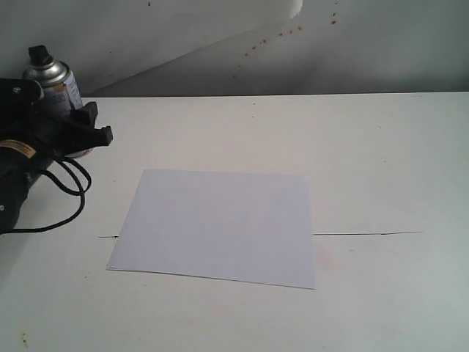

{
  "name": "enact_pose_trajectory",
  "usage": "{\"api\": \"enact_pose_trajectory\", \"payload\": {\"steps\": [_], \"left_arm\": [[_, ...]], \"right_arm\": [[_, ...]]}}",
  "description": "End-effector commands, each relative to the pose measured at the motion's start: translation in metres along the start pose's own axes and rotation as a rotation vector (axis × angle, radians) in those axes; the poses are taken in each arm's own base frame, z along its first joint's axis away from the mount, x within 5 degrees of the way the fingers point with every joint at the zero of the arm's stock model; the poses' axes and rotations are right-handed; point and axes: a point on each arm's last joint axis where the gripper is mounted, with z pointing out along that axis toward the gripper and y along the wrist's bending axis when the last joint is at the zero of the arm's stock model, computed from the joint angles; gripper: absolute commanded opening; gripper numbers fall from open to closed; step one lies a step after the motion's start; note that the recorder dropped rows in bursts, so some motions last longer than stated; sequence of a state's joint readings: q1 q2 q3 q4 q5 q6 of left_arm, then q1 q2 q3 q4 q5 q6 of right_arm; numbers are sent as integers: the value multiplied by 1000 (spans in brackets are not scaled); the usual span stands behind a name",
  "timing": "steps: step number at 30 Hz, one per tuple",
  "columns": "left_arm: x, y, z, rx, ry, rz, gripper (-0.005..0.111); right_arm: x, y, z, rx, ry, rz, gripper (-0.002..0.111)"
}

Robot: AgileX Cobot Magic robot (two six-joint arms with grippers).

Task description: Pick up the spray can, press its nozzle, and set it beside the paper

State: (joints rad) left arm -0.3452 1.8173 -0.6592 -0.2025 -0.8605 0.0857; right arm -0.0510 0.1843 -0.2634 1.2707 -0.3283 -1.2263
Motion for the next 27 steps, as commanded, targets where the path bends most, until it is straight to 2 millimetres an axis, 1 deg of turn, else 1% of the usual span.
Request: {"api": "enact_pose_trajectory", "payload": {"steps": [1, 3, 8, 15, 18, 22, 24, 25, 27], "left_arm": [[6, -6, 16, 35, -50, 3, 0], [15, -9, 29, 48, -31, 17, 0], [24, -11, 47, 48, -26, 18, 0], [49, -14, 75, 45, 7, 21, 0], [52, -8, 83, 39, 5, 19, 0], [55, 9, 89, 8, 4, -26, 0], [55, 15, 90, 35, 3, -41, 0], [55, 17, 90, 75, 5, -35, 0], [54, 18, 90, 100, -3, -36, 0]], "right_arm": [[-1, -1, -1, 11, -5, 3, 0], [-1, -1, -1, 11, -5, 3, 0], [-1, -1, -1, 11, -5, 3, 0], [-1, -1, -1, 11, -5, 3, 0], [-1, -1, -1, 11, -5, 1, 0], [-1, -1, -1, 11, -5, 1, 0], [-1, -1, -1, 11, -5, 1, 0], [-1, -1, -1, 11, -5, 1, 0], [-1, -1, -1, 11, -5, 1, 0]]}}
